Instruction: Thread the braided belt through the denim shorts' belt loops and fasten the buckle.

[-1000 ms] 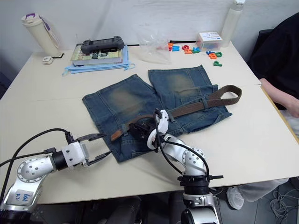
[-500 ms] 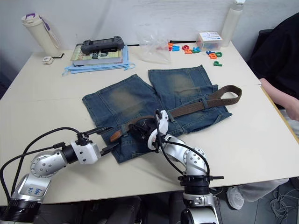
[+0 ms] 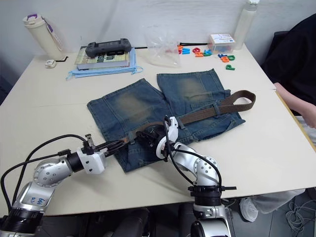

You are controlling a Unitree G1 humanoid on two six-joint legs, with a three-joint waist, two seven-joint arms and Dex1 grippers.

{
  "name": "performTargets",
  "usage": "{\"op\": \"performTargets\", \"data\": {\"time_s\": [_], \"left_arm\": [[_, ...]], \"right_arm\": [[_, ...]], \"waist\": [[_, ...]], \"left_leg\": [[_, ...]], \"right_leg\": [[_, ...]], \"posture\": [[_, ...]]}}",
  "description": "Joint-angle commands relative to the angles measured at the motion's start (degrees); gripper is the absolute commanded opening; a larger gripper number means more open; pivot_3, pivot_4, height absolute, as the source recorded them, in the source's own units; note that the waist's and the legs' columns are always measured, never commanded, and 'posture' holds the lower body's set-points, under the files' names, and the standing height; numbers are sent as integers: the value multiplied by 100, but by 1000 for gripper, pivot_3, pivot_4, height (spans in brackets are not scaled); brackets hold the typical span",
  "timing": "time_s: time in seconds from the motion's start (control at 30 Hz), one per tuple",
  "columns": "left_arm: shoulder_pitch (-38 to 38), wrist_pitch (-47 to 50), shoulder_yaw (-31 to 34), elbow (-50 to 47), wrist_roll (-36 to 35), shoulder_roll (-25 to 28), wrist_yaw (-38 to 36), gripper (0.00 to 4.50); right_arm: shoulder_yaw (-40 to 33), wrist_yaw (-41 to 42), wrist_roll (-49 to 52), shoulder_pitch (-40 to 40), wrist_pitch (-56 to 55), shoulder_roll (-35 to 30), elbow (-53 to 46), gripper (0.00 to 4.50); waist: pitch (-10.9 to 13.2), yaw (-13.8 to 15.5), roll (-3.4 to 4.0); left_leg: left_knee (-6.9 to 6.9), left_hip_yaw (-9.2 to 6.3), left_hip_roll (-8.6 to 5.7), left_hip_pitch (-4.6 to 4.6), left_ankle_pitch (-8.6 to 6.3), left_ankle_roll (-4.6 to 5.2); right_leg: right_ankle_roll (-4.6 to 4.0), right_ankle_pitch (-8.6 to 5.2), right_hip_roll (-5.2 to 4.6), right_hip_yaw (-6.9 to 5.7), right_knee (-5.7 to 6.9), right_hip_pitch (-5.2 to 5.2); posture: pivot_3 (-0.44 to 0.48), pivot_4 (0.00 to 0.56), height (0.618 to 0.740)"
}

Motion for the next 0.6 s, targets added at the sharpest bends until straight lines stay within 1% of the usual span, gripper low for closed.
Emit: {"op": "performTargets", "data": {"time_s": [0.03, 0.4, 0.43, 0.47, 0.53, 0.6], "left_arm": [[-37, -47, 26, 7, 2, 75, 82, 62], [-10, -78, -2, 63, 78, 92, 174, 62], [-11, -80, -6, 64, 81, 90, 181, 0], [-8, -87, -12, 64, 87, 88, 190, 0], [-5, -97, -18, 70, 94, 81, 207, 0], [-1, -107, -18, 77, 101, 73, 221, 0]], "right_arm": [[29, -5, 64, -19, 83, 38, -164, 0], [121, -85, 26, 59, 237, -84, -402, 0], [119, -93, 40, 69, 243, -86, -439, 773], [95, -110, 107, 92, 243, -90, -522, 1070], [48, -169, 215, 130, 266, -109, -667, 1935], [-32, -318, 359, 212, 304, -195, -883, 3023]], "waist": [[0, 0, 0], [0, 9, 0], [0, 9, 0], [0, 6, 0], [0, 3, 0], [0, 5, 0]], "left_leg": [[0, 0, 0, 0, 0, 0], [0, 0, 0, -1, 0, 0], [0, 0, 0, -1, 0, 0], [1, -1, 0, -2, 0, 0], [0, -1, 0, -2, 0, 0], [0, -1, 0, -3, 0, 0]], "right_leg": [[0, 0, 0, -1, 0, 0], [0, 0, -1, 0, 0, 0], [0, 0, -1, 0, 0, 0], [0, 0, -1, -1, -1, 0], [0, 0, -1, 0, -1, -1], [0, 0, -1, 0, 0, -2]], "posture": [[0, 150, 659], [0, 150, 659], [0, 150, 659], [0, 150, 659], [0, 150, 659], [0, 150, 659]]}}
